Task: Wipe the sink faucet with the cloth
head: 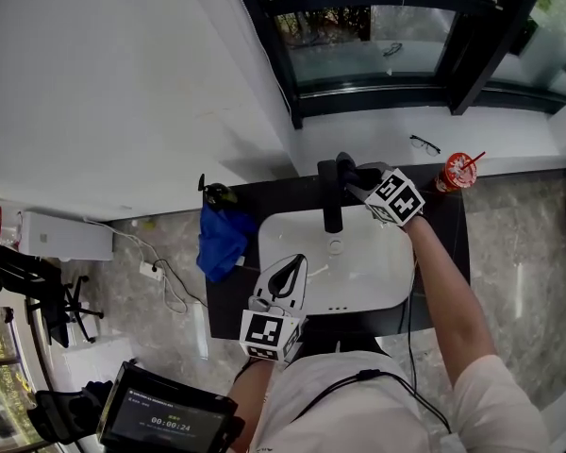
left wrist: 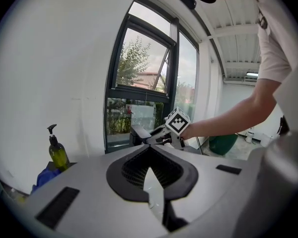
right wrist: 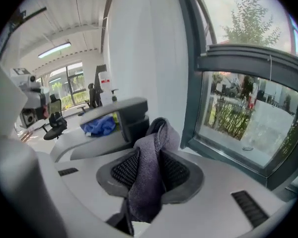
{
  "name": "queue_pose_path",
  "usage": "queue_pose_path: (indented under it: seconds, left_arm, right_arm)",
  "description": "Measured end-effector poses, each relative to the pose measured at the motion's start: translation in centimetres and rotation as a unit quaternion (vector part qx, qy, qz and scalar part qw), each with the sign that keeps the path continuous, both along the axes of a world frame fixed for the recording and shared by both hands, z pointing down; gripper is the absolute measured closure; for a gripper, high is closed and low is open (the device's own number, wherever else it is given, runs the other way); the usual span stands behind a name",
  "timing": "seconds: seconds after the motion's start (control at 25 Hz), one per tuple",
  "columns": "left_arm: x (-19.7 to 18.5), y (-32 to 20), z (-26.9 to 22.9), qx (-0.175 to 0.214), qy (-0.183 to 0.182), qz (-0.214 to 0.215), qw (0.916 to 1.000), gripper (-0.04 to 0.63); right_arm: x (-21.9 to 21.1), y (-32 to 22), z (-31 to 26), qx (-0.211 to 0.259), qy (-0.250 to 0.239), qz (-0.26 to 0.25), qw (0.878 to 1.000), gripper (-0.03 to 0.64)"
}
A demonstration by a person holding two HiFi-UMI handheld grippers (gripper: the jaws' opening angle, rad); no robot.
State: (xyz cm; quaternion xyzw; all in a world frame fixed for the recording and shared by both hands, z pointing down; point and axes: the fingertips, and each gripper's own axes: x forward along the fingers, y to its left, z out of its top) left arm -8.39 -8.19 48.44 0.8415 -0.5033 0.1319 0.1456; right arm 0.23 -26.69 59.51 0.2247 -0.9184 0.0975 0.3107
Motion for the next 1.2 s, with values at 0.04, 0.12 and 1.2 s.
queue_pose_path:
  seconds: [0.04, 0.12, 1.2]
  left_arm:
    - [0.2, -0.1, -0.1, 0.001, 0.002, 0.003, 1.0, 0.601]
    - [0.6, -0.2, -0.4, 0.004, 0.005, 0.008, 0.9999, 0.601]
    - [-1.3, 0.6, 0.3, -0.001, -0.003, -0.01, 0.9999, 0.601]
  right_arm:
    - [0.0, -0.3, -1.4, 0.007, -0.02, 0.004, 1.0, 0.497]
    - [0.0, -0.9, -4.4, 0.023, -0.058, 0.009, 0.998, 0.497]
    - [1.3, 1.9, 7.6, -0.027, 0.168, -0.03, 0.985, 0.497]
